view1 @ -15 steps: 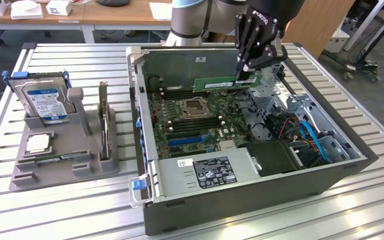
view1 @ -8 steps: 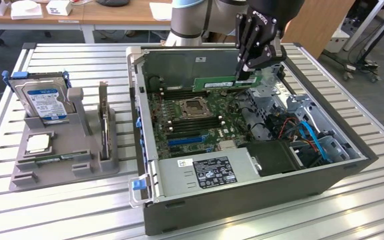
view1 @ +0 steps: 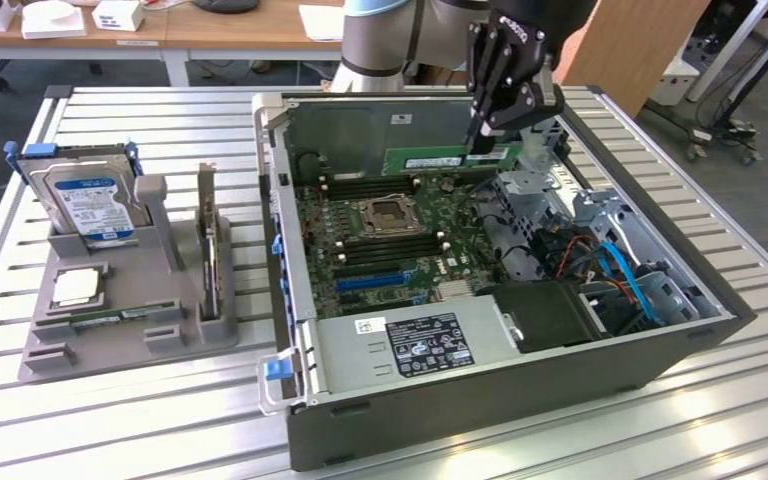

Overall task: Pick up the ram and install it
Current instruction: 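Pick up the ram and move it above insertion slot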

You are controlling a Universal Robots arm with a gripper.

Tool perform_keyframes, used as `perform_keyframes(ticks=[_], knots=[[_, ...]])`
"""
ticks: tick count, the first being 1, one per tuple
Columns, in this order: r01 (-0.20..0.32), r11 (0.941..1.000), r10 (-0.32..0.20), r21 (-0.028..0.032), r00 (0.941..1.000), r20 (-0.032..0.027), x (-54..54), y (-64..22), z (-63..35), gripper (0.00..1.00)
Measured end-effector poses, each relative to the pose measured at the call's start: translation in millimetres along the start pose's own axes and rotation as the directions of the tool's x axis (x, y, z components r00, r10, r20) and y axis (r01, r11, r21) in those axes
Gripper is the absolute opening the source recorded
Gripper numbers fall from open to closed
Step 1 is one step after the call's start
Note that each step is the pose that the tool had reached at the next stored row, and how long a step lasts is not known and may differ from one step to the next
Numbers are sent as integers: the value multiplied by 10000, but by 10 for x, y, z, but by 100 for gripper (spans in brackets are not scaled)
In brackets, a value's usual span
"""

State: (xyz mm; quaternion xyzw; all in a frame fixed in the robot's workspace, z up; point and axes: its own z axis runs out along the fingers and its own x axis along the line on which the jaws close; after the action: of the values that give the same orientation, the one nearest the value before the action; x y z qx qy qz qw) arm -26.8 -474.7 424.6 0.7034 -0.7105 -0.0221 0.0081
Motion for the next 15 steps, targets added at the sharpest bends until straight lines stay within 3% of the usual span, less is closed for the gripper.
perform_keyframes(ticks=[15], knots=[[-97, 10000, 97, 1, 10000, 5, -254, 1, 46, 11]])
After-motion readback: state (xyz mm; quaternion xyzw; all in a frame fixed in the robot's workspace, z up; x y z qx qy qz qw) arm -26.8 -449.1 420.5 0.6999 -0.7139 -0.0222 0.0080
